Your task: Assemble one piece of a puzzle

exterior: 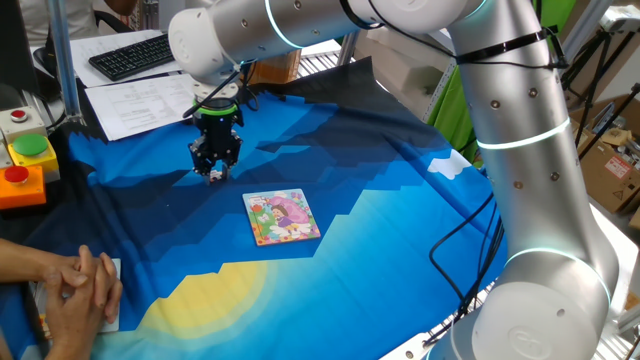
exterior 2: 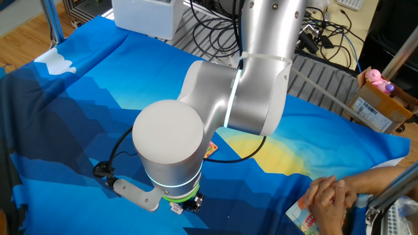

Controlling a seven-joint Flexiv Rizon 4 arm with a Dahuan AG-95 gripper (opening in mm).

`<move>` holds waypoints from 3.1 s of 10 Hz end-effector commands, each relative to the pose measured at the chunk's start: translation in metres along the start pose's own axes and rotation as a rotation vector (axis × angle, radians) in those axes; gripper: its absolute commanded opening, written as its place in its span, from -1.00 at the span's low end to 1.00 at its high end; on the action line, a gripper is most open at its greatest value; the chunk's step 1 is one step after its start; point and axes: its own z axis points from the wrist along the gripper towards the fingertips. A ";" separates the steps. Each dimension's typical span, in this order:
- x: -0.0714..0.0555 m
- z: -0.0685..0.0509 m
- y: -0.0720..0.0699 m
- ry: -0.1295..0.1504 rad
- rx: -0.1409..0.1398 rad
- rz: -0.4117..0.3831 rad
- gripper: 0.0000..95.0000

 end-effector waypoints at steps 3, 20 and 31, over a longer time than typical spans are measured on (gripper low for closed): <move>0.000 0.000 0.000 -0.001 -0.003 -0.003 -0.60; 0.063 -0.040 -0.049 0.039 0.056 0.051 -1.00; 0.096 -0.019 -0.060 0.049 0.015 0.108 -1.00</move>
